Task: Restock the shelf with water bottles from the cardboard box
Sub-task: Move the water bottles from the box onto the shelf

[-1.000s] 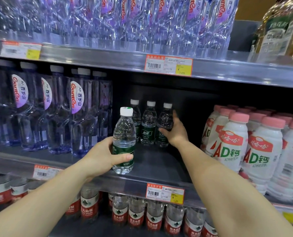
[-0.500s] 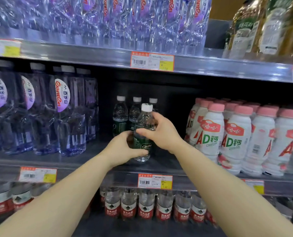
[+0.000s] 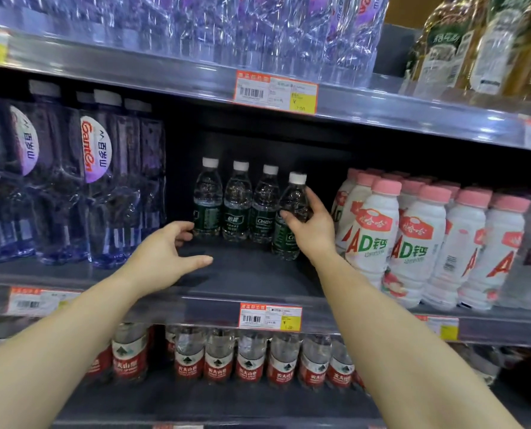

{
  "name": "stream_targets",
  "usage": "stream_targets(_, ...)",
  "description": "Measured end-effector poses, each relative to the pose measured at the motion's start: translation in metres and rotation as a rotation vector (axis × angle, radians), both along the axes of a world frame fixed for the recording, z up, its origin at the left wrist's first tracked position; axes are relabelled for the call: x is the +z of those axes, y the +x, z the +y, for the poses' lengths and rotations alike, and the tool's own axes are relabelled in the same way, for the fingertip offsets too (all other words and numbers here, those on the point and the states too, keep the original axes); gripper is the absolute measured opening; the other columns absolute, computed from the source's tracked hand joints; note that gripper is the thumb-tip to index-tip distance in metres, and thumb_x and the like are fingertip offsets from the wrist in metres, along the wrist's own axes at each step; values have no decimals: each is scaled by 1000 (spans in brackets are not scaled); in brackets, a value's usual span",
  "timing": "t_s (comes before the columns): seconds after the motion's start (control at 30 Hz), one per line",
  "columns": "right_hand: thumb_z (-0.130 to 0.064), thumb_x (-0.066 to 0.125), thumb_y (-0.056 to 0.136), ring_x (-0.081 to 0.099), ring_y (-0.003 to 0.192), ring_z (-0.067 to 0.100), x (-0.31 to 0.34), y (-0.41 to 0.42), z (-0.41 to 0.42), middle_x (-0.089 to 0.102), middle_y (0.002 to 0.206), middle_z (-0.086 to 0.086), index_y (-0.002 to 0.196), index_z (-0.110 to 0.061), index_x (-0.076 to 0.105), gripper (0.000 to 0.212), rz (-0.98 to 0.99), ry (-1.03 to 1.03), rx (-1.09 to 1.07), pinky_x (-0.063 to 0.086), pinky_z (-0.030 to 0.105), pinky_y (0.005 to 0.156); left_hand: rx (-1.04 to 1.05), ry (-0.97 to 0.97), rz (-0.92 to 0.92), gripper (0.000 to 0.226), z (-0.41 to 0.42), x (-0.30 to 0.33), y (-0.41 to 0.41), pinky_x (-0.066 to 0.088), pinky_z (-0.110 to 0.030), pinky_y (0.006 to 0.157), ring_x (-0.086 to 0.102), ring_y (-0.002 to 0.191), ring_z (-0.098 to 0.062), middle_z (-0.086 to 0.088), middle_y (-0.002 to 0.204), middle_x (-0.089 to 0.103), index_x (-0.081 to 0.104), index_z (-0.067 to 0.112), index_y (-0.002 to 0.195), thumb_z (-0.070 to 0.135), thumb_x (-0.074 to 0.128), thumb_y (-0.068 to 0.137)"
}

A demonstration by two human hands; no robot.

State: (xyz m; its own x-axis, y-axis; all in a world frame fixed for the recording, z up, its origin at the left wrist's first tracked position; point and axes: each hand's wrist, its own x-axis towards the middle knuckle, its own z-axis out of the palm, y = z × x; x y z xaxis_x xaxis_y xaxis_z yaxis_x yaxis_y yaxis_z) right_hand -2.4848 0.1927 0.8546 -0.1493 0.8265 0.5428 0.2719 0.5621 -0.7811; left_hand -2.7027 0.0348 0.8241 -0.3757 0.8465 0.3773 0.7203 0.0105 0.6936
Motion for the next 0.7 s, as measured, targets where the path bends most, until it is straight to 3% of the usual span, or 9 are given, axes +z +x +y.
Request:
stream_targets(0.17,-22,77,80,49,127,10,-4,4,-1,52,141,-6,150,-26,30,85,-51,27,-13,34,14,96,-10,12,-46,79,3,-1,-1,43,-34,103,55,123,-18,-3,134,59,44,19,143,36,82,76)
stream_targets(0.37,-17,74,85,44,131,10,-2,9,5,48,144,-5,152,-24,27,82,-76,18,1,27,6,94,-27,12,-71,79,5,-1,-1,44,-36,105,55,123,-18,-3,134,59,44,20,143,35,83,75)
stream_targets(0.53,-11,69,88,36,138,14,-4,5,22,40,151,-2,152,-23,26,79,-21,-10,-30,25,11,101,-39,0,-78,79,5,-2,-3,42,-32,103,54,120,-15,-1,133,59,43,22,143,35,83,76)
stream_targets(0.7,-10,65,91,36,139,17,-5,-5,42,39,152,0,153,-24,21,78,-11,-21,-38,30,24,111,-38,-13,-77,81,5,-6,-5,45,-33,103,53,116,-10,3,132,59,43,25,143,37,83,74)
